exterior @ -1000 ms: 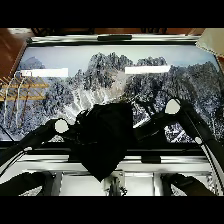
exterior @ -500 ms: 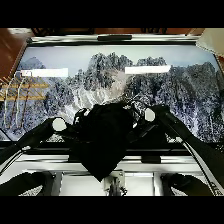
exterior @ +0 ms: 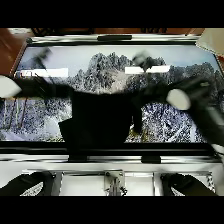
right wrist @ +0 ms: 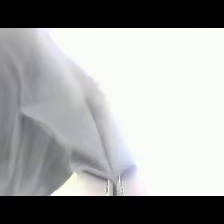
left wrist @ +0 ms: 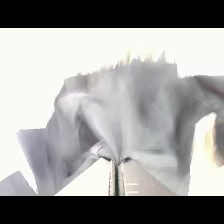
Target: Fold the shirts.
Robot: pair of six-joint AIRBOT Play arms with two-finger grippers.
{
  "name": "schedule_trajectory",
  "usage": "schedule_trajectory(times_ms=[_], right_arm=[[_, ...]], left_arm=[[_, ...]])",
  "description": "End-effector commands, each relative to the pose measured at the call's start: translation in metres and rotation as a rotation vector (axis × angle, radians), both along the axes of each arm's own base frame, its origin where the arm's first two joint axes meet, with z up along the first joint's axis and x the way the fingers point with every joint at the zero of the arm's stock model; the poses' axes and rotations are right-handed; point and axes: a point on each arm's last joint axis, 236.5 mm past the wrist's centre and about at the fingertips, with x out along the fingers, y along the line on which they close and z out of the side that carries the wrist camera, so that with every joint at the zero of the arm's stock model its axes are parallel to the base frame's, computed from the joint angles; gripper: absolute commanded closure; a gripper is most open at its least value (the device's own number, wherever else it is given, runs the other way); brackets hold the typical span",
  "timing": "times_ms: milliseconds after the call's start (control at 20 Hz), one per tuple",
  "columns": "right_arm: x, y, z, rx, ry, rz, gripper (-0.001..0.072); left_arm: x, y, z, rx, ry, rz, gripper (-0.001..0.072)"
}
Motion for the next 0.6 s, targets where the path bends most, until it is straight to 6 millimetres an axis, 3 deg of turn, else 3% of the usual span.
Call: schedule_trajectory(times_ms=[0, 50, 100, 150, 200, 250, 300, 400, 550], right_arm=[[-0.029, -0.061, 0.307, 0.318, -0.858, -0.133, 0.0635], [-0.063, -0.072, 0.364, 0.434, -1.001, -0.116, 0.0636], [-0.096, -0.084, 0.405, 0.53, -1.106, -0.101, 0.0635], [-0.126, -0.097, 0.434, 0.605, -1.18, -0.089, 0.0636], [-0.147, -0.108, 0.449, 0.643, -1.216, -0.087, 0.0635], [-0.161, -0.118, 0.454, 0.657, -1.23, -0.092, 0.0635], [-0.168, -0.126, 0.451, 0.656, -1.213, -0.109, 0.0635], [-0.161, -0.139, 0.424, 0.601, -1.09, -0.175, 0.0635], [-0.131, -0.149, 0.34, 0.448, -0.759, -0.295, 0.0635]], left_arm=[[-0.027, 0.053, 0.275, -0.152, -0.676, 0.136, 0.066], [-0.068, 0.063, 0.349, -0.228, -0.878, 0.148, 0.066], [-0.102, 0.073, 0.391, -0.281, -1.005, 0.155, 0.066], [-0.137, 0.083, 0.421, -0.32, -1.107, 0.166, 0.066], [-0.16, 0.092, 0.43, -0.324, -1.151, 0.179, 0.0659], [-0.169, 0.098, 0.423, -0.292, -1.145, 0.195, 0.0659], [-0.168, 0.101, 0.402, -0.242, -1.088, 0.203, 0.066], [-0.149, 0.107, 0.33, -0.111, -0.88, 0.228, 0.0659], [-0.117, 0.125, 0.188, 0.079, -0.449, 0.295, 0.0659]])
